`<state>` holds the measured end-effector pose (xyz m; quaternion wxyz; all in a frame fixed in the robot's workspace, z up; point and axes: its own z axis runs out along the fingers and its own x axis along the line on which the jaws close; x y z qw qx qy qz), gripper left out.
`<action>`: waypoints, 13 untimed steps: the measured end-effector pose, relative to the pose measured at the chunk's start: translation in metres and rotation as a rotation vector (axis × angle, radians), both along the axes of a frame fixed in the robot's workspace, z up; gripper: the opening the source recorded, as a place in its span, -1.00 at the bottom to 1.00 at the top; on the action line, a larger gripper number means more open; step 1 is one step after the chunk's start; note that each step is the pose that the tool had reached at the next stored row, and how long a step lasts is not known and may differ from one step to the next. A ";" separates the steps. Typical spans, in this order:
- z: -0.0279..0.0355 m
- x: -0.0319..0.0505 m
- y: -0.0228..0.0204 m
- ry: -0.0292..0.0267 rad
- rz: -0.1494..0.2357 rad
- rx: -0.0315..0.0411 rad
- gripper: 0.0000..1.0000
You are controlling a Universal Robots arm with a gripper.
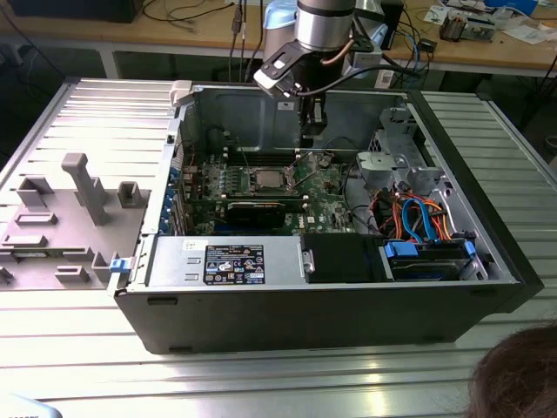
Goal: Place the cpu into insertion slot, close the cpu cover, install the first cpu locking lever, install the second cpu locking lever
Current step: 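Close the cpu cover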
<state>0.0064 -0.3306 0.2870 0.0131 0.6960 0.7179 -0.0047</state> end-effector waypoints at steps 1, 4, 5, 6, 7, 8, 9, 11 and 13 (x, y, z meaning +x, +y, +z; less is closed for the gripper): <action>0.0000 0.0003 0.0000 0.0000 0.000 0.0000 -0.79; -0.0001 0.0012 0.0000 0.0000 0.000 0.0001 -0.79; -0.0002 0.0017 0.0000 0.0000 0.000 0.0000 -0.79; -0.0002 0.0021 0.0000 0.0000 0.000 0.0000 -0.79; -0.0002 0.0024 0.0000 0.0000 0.000 0.0000 -0.79; -0.0002 0.0029 0.0000 0.0000 0.000 0.0000 -0.79; -0.0003 0.0033 0.0000 0.0000 0.000 0.0000 -0.79; -0.0003 0.0040 0.0000 0.0000 0.000 0.0000 -0.79; -0.0004 0.0048 0.0000 0.0000 0.000 0.0001 -0.79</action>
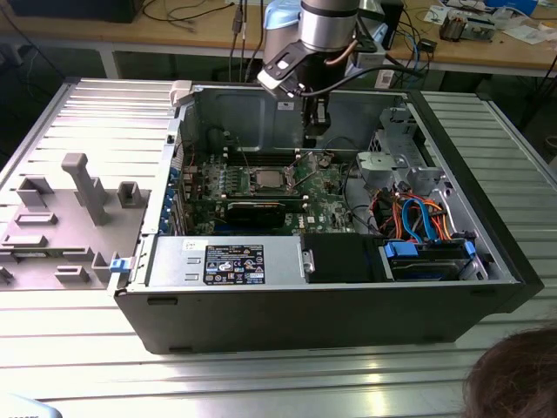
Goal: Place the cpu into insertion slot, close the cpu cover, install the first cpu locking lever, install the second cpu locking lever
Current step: 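Close the cpu cover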
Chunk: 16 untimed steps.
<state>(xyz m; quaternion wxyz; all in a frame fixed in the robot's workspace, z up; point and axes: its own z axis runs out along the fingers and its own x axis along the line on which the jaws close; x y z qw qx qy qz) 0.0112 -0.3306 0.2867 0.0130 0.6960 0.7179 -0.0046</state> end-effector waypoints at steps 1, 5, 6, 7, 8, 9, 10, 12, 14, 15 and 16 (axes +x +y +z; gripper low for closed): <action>0.0000 0.0004 0.0000 0.0000 0.000 0.0000 -0.79; -0.0001 0.0017 0.0000 0.0000 0.000 0.0000 -0.79; -0.0001 0.0019 0.0000 0.0000 0.000 -0.0001 -0.79; -0.0002 0.0023 0.0000 0.0000 0.000 0.0000 -0.79; -0.0002 0.0026 0.0000 0.0000 0.000 0.0000 -0.79; -0.0003 0.0034 0.0000 0.0000 0.000 0.0000 -0.79; -0.0003 0.0037 0.0000 0.0000 0.000 0.0000 -0.79; -0.0004 0.0045 0.0000 0.0000 0.000 0.0000 -0.79; -0.0004 0.0051 0.0000 0.0000 0.000 0.0000 -0.79; -0.0004 0.0056 0.0000 0.0000 0.000 -0.0001 -0.79; -0.0005 0.0059 0.0000 0.0000 0.000 0.0000 -0.79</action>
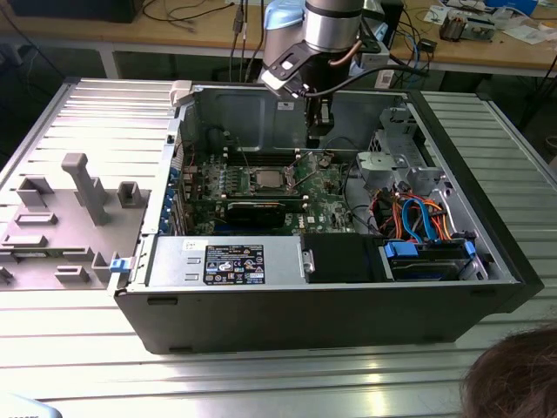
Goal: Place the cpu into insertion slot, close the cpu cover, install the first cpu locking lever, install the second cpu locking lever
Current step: 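Close the cpu cover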
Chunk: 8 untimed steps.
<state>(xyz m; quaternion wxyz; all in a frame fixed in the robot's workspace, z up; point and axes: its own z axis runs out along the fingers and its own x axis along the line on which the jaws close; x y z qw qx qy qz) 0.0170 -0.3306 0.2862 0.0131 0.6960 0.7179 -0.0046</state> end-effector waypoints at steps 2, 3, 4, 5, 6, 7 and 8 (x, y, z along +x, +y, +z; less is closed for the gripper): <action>-0.0001 0.0006 0.0000 0.0000 0.000 0.0000 -0.79; -0.0001 0.0009 0.0000 0.0000 0.000 0.0000 -0.79; -0.0001 0.0013 0.0000 0.0001 0.000 0.0000 -0.79; -0.0002 0.0016 0.0000 0.0000 0.000 0.0000 -0.79; -0.0002 0.0023 0.0000 0.0000 0.000 0.0000 -0.79; -0.0002 0.0026 0.0000 0.0001 0.000 0.0000 -0.79; -0.0002 0.0030 0.0000 0.0000 0.000 0.0000 -0.79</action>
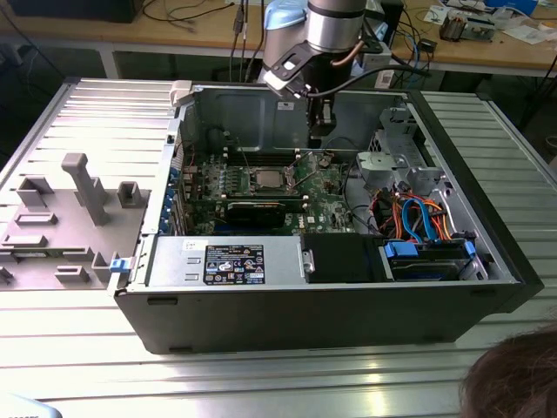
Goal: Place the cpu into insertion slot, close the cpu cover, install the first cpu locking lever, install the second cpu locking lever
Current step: 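Close the cpu cover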
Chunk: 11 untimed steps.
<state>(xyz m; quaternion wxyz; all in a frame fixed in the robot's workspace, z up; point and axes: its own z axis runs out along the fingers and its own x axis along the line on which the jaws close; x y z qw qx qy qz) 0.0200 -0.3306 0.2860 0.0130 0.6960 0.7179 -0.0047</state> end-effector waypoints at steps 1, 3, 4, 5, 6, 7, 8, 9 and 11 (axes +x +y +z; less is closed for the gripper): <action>0.0000 0.0002 0.0000 0.0000 0.000 0.0000 -0.79; -0.0001 0.0009 0.0000 0.0000 0.000 0.0000 -0.79; -0.0002 0.0013 0.0000 0.0000 0.000 0.0000 -0.79; -0.0002 0.0014 0.0000 0.0000 0.000 0.0000 -0.79; -0.0002 0.0016 0.0000 0.0000 0.000 0.0000 -0.79; -0.0003 0.0018 0.0000 0.0000 0.000 0.0000 -0.79; -0.0003 0.0021 0.0000 0.0000 0.000 0.0000 -0.79; -0.0004 0.0024 0.0000 0.0000 0.000 0.0001 -0.79; -0.0004 0.0032 0.0000 0.0000 0.000 0.0000 -0.79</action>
